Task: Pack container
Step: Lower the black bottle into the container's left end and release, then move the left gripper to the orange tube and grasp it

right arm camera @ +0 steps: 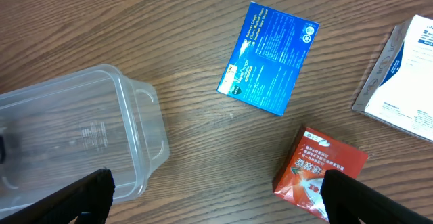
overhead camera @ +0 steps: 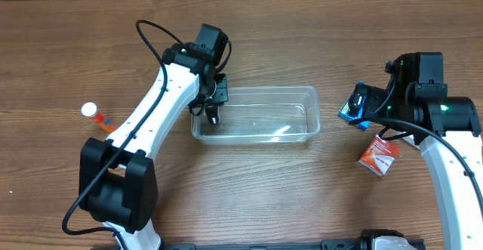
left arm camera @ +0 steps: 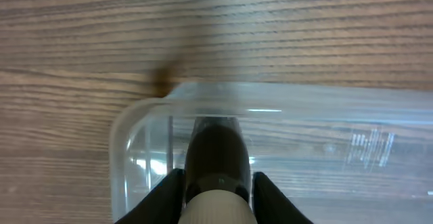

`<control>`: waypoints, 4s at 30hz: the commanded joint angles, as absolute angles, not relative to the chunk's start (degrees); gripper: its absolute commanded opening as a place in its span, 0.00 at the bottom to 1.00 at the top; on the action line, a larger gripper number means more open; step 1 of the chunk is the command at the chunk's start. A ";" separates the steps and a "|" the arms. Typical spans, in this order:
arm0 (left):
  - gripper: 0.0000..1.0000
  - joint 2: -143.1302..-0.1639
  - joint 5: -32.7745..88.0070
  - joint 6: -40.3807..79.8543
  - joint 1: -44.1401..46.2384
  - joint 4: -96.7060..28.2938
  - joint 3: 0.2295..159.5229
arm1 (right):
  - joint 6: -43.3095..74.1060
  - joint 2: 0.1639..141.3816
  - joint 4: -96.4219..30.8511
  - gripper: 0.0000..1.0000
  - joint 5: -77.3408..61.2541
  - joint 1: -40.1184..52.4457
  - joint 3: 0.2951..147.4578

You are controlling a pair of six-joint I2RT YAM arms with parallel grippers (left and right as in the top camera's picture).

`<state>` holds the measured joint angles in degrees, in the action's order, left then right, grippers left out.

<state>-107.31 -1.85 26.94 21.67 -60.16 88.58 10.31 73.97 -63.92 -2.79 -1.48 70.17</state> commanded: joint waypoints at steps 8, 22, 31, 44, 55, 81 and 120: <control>0.51 -107.53 -1.89 26.81 21.82 -60.10 88.23 | 10.50 72.75 -63.79 1.00 -3.09 -1.63 72.12; 0.46 -107.53 5.98 28.36 21.82 -72.62 88.23 | 10.48 72.75 -63.81 1.00 -3.07 -1.63 72.12; 0.32 -107.53 5.98 28.38 21.82 -69.36 88.23 | 10.46 72.75 -63.92 1.00 -3.07 -1.63 72.12; 0.17 -107.50 -4.21 26.55 21.71 -65.32 88.75 | 10.46 72.75 -63.96 1.00 -3.07 -1.63 72.12; 0.49 -107.50 -10.20 24.80 21.74 -63.83 88.73 | 10.46 72.75 -63.96 1.00 -3.07 -1.63 72.12; 1.00 -97.38 -2.96 25.80 -17.30 -78.54 99.35 | 10.26 72.75 -63.99 1.00 -3.07 -1.63 72.12; 0.04 -102.37 3.31 22.50 -22.00 -62.59 82.08 | 10.26 72.75 -64.66 1.00 -3.07 -1.63 72.12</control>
